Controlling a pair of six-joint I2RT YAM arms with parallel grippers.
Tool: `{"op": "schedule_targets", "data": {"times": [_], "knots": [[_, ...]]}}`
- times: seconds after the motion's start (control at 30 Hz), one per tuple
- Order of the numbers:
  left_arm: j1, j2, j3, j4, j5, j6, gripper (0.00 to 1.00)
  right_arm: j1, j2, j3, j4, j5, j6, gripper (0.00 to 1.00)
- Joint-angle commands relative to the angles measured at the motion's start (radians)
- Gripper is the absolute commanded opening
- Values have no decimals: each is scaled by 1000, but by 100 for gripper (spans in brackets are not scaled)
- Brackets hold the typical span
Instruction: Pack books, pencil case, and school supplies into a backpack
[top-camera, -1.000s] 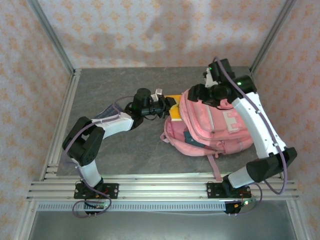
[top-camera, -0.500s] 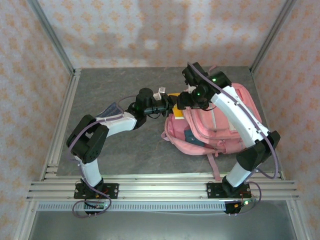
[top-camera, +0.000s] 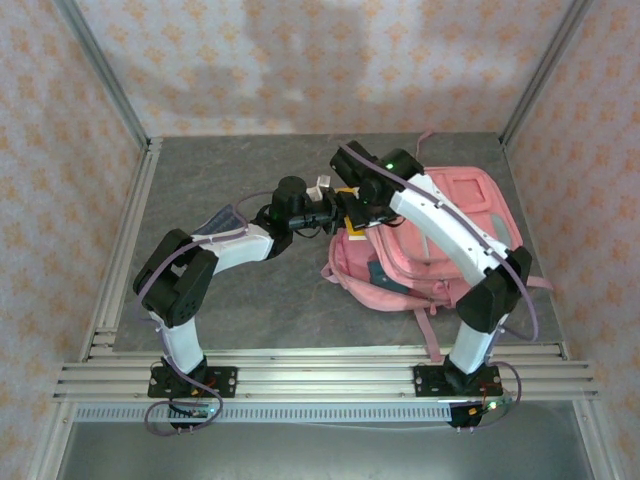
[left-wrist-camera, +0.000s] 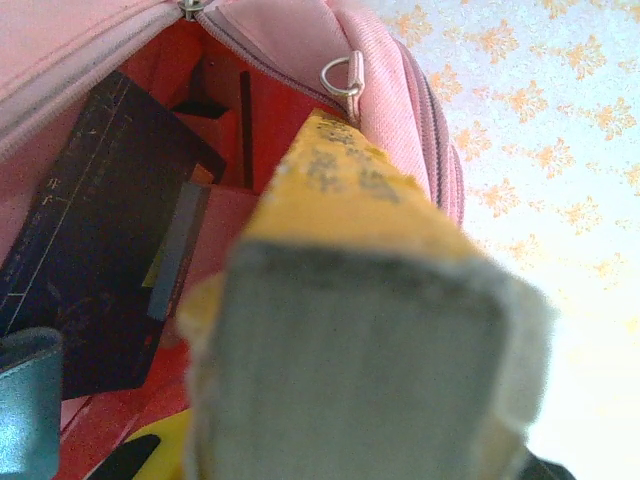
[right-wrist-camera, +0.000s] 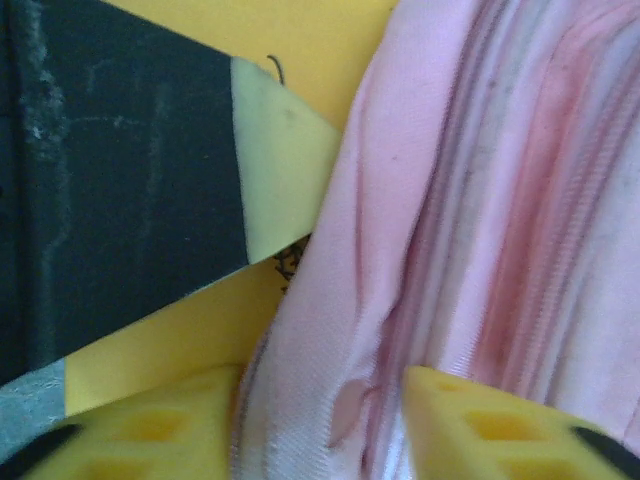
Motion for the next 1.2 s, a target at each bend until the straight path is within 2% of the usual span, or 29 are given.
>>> {"op": "schedule_targets", "data": {"times": [0.0, 0.03, 0.13, 0.2, 0.33, 0.47, 0.7, 0.97, 1.17], "knots": [[-14, -76, 67, 145, 41, 53, 0, 6, 8, 33, -49, 132, -16, 6], [-14, -86, 69, 99, 47, 83, 0, 7, -1, 41, -46, 156, -23, 0], [-12, -133, 73, -137, 55, 245, 0, -4, -29, 99, -43, 180, -73, 0], [-9, -158, 94, -363, 52, 389, 0, -30, -43, 157, -61, 143, -102, 0], [6, -187, 86, -572, 41, 518, 0, -80, -74, 224, -88, 87, -130, 0], [38, -214, 25, -589, 50, 518, 0, -102, -131, 216, -72, 83, -179, 0], [39, -214, 32, -542, 132, 537, 0, -139, -206, 186, -35, -52, -235, 0], [-13, -140, 126, -454, 149, 486, 0, -149, -234, 150, 8, -110, -200, 0], [-27, -74, 157, -312, 127, 366, 0, -149, -243, 131, 23, -118, -186, 0]]}}
